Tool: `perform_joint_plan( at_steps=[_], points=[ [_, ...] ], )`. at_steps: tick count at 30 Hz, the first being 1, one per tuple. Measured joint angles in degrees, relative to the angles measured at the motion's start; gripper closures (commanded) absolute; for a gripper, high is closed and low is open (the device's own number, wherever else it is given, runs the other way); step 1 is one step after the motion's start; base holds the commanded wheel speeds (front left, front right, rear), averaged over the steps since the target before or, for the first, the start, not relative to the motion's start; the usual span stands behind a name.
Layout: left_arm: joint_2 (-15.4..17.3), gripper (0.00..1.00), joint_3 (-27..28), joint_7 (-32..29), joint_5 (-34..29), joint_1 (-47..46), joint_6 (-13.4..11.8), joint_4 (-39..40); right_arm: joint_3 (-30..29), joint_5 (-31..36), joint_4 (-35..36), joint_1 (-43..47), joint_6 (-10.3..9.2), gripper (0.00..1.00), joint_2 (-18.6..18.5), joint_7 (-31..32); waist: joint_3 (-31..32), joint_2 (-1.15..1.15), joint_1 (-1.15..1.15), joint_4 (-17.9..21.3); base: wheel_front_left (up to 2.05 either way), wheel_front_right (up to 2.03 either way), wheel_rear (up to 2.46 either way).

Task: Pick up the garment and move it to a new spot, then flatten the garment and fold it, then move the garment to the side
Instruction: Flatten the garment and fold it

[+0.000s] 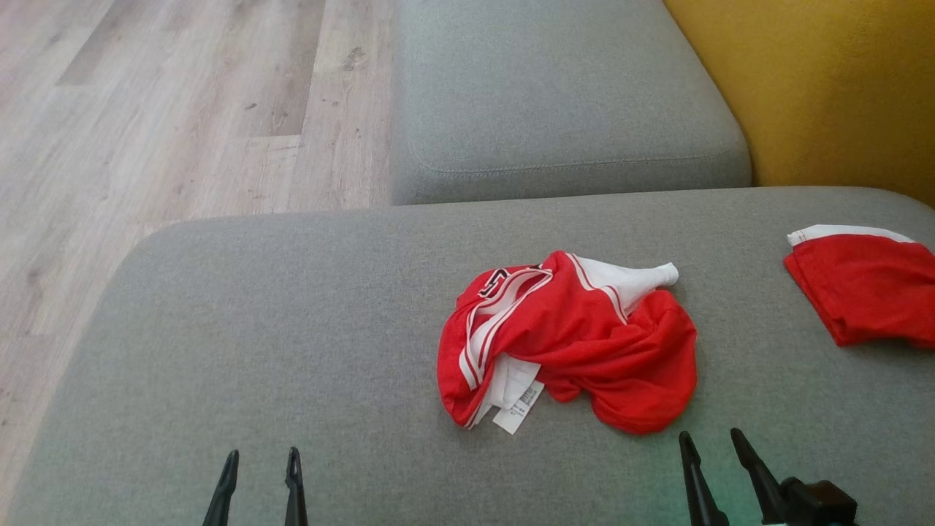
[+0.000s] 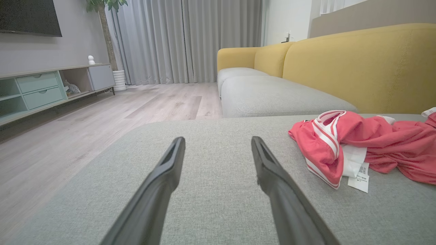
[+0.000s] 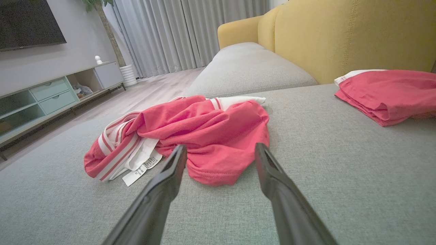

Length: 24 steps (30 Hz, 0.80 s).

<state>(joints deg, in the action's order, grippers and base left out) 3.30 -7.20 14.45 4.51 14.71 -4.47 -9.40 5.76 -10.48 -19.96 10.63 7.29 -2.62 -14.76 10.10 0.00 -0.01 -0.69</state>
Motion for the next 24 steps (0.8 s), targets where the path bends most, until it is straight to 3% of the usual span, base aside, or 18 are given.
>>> perform_joint_plan(
  at_steps=[14,19,24],
  points=[
    [0.0,0.0,0.9,0.0,-0.7,0.0,1.0,-1.4,0.3,0.0,0.1,0.5,0.0,0.0,0.0,0.0,-0.8,0.0,0.01,0.4,0.0,0.0,0.0],
    [0.5,0.0,-0.6,0.0,-2.7,-2.6,3.5,-3.0,0.2,0.0,0.7,0.5,0.0,0.0,0.0,0.0,-2.4,0.0,0.01,0.3,0.0,0.0,0.0],
    [2.7,0.0,-3.3,0.0,-4.8,-15.6,7.1,-4.3,0.7,0.7,0.7,-0.2,-0.01,0.0,0.0,0.0,-5.5,0.0,0.01,0.6,0.0,0.0,0.0]
  ],
)
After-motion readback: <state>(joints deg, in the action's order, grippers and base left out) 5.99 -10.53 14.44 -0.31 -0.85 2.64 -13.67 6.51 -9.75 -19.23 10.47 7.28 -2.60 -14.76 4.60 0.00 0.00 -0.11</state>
